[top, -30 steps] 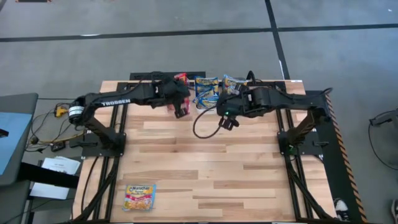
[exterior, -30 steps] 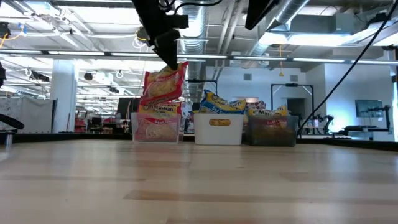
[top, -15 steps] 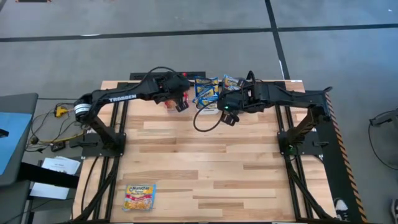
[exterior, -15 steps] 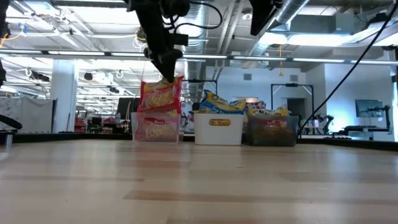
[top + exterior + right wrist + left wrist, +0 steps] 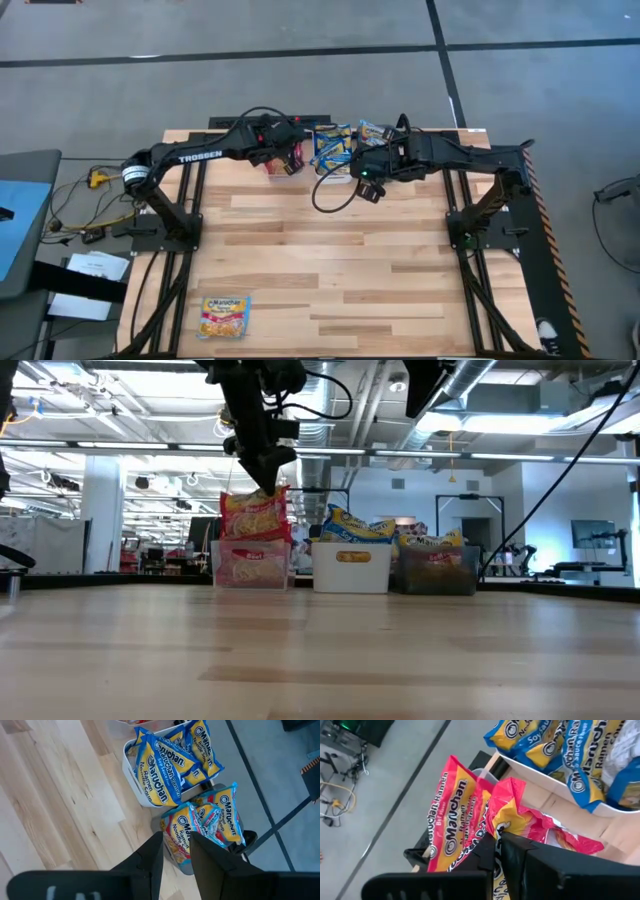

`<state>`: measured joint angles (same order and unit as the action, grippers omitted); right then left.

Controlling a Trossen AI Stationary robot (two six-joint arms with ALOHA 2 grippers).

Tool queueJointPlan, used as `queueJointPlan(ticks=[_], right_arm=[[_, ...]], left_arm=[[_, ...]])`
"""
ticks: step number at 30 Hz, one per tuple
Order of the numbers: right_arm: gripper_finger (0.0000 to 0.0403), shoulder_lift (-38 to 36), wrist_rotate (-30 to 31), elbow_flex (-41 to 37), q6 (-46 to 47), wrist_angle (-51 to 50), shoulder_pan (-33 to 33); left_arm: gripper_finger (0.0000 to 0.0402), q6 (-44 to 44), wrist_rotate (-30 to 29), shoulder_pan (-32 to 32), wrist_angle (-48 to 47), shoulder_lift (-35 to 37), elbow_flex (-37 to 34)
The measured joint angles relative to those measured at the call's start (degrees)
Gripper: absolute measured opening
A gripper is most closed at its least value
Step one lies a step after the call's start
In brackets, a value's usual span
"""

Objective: Sort Maruchan noodles
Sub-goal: Put the red noodle pack into the transparent bin

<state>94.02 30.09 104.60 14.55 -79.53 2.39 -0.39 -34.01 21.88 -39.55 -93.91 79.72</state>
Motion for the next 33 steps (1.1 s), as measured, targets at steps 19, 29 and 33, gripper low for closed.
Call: queueJointPlan(ticks=[19, 29, 33], right_arm=[[0.0120, 0.0, 0.0, 0.0, 0.5, 0.0, 0.0], [0.0120, 0.0, -0.1, 0.0, 0.5, -0.2, 0.0], [0.0120, 0.0, -0.1, 0.0, 0.4, -0.2, 0.0]], left_arm=[[0.0007, -4.4, 5.9, 3.8, -2.5, 0.0, -0.5], [0.0043, -2.9, 9.8, 4.8, -2.6, 0.0, -0.5], [0.0060, -2.2, 12.5, 4.9, -2.4, 0.0, -0.5]])
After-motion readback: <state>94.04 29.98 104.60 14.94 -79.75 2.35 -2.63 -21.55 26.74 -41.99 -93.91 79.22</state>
